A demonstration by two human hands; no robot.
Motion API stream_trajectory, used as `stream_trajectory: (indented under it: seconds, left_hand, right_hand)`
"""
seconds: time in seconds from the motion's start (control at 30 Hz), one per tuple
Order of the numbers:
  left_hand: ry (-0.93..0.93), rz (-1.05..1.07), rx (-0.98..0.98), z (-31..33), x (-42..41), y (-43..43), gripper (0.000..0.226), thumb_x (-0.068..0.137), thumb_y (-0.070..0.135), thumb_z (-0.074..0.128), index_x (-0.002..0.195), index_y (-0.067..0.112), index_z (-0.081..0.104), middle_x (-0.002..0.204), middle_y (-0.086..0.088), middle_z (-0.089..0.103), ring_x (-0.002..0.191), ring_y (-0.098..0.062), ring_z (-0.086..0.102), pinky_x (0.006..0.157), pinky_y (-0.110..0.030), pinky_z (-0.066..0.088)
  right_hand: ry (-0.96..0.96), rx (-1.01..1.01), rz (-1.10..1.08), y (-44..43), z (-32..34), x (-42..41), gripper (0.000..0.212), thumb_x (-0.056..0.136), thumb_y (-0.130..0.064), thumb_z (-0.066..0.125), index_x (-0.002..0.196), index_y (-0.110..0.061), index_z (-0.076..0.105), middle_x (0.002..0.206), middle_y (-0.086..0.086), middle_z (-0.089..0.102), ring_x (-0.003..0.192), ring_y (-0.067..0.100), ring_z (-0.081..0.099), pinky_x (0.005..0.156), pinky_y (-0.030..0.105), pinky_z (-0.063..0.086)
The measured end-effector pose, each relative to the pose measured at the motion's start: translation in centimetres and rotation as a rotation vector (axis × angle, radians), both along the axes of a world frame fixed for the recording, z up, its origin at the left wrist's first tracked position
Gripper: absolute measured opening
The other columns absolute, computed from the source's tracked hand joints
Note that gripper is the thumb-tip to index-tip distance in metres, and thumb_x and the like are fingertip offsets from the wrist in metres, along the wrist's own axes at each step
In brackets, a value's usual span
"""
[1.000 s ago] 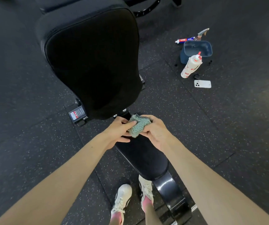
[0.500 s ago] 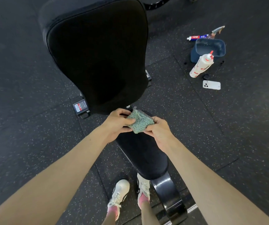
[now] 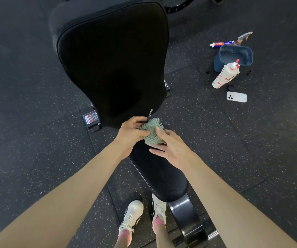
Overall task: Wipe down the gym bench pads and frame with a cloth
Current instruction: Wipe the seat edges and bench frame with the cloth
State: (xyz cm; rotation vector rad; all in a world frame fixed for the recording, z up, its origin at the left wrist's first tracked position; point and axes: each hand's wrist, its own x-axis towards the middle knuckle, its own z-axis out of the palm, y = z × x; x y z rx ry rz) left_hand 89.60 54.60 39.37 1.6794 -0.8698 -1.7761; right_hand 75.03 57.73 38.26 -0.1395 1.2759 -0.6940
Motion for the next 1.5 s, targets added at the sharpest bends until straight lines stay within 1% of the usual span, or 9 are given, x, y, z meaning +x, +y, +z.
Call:
stream_trajectory:
  seconds: [0.13, 0.33, 0.53, 0.67, 0.8, 1.07, 1.23, 1.37, 1.5]
  left_hand:
    - [-0.140, -0.111, -0.087, 0.5, 0.2, -0.3, 0.038, 0.086, 0.003, 0.067, 0.122, 0.013, 0.058, 0.109, 0.000, 0.062, 0.098, -0.013, 0.064, 0.081, -0.025, 0.055]
    - [-0.466, -0.132, -0.394, 2.7, 0.6, -1.7, 0.030, 0.092, 0.017, 0.062, 0.122, 0.016, 0.059, 0.113, 0.002, 0.062, 0.095, -0.005, 0.061, 0.085, -0.021, 0.053]
    - [-1.048, -0.067, -1.192, 7.0, 2.5, -2.5, 0.032, 0.088, -0.001, 0.057, 0.120, 0.005, 0.060, 0.121, -0.011, 0.055, 0.105, -0.016, 0.046, 0.086, -0.017, 0.039]
    - [-1.213, -0.065, -1.341, 7.6, 5.0, -3.2, 0.043, 0.084, -0.004, 0.056, 0.124, 0.011, 0.052, 0.135, -0.013, 0.035, 0.113, -0.026, 0.040, 0.104, -0.020, 0.020]
    - [-1.193, 0.125, -1.321, 7.8, 6.4, -3.4, 0.054, 0.083, 0.000, 0.057, 0.131, 0.016, 0.040, 0.135, -0.007, 0.023, 0.122, -0.025, 0.028, 0.108, -0.022, 0.011]
    - [-0.767, 0.235, -1.103, 9.6, 8.2, -5.8, 0.053, 0.101, 0.019, 0.040, 0.148, 0.002, 0.022, 0.152, -0.018, 0.016, 0.143, -0.023, 0.014, 0.120, -0.040, 0.014]
    - [-0.602, 0.255, -1.040, 10.4, 9.7, -5.9, 0.044, 0.101, 0.012, 0.033, 0.145, 0.004, 0.036, 0.144, -0.009, 0.042, 0.134, -0.014, 0.038, 0.113, -0.028, 0.029]
    - [-0.440, 0.281, -0.968, 10.5, 11.6, -6.1, 0.043, 0.098, 0.010, 0.034, 0.139, 0.010, 0.048, 0.134, 0.006, 0.053, 0.122, 0.001, 0.048, 0.107, -0.028, 0.039]
    - [-0.392, 0.282, -0.932, 10.6, 12.2, -5.4, 0.043, 0.096, 0.007, 0.035, 0.137, 0.012, 0.050, 0.128, 0.001, 0.060, 0.113, -0.005, 0.057, 0.100, -0.032, 0.047]
  right_hand:
    - [0.279, -0.114, 0.019, -1.8, 1.1, 0.8, 0.025, 0.089, -0.016, 0.068, 0.077, -0.012, 0.047, 0.092, 0.013, 0.067, 0.080, 0.020, 0.068, 0.065, 0.031, 0.058]
    - [0.416, -0.308, -0.007, -3.8, 3.0, 1.8, 0.026, 0.087, 0.002, 0.064, 0.097, -0.016, 0.048, 0.106, 0.002, 0.055, 0.090, 0.018, 0.064, 0.068, 0.028, 0.059]
    - [0.830, -0.668, -0.109, -6.6, 7.8, 2.7, 0.065, 0.083, 0.004, 0.066, 0.135, -0.019, 0.036, 0.120, 0.000, 0.043, 0.105, 0.008, 0.049, 0.086, 0.011, 0.043]
    - [0.970, -0.765, -0.297, -9.8, 11.6, 4.1, 0.038, 0.084, 0.001, 0.064, 0.119, -0.009, 0.050, 0.117, 0.007, 0.044, 0.084, 0.000, 0.047, 0.073, -0.003, 0.036]
    - [1.018, -0.853, -0.593, -11.7, 14.3, 5.1, 0.041, 0.086, 0.005, 0.060, 0.124, -0.004, 0.048, 0.117, 0.008, 0.041, 0.083, 0.000, 0.043, 0.069, -0.006, 0.030]
    - [1.098, -0.972, -0.544, -12.8, 14.6, 9.3, 0.031, 0.081, 0.012, 0.059, 0.110, 0.001, 0.061, 0.104, 0.005, 0.057, 0.095, 0.010, 0.051, 0.080, -0.005, 0.033]
    - [1.143, -1.099, -0.435, -10.2, 13.6, 13.6, 0.032, 0.078, 0.012, 0.063, 0.107, -0.001, 0.063, 0.109, 0.010, 0.062, 0.107, 0.019, 0.057, 0.092, 0.002, 0.036]
    - [1.133, -1.242, -0.323, -8.5, 13.4, 17.1, 0.030, 0.077, 0.008, 0.063, 0.106, -0.001, 0.064, 0.111, 0.013, 0.061, 0.114, 0.028, 0.056, 0.100, 0.031, 0.046]
    - [1.178, -1.384, -0.140, -7.4, 12.4, 19.6, 0.025, 0.080, 0.001, 0.065, 0.104, -0.001, 0.067, 0.112, 0.016, 0.063, 0.113, 0.024, 0.051, 0.103, 0.010, 0.031]
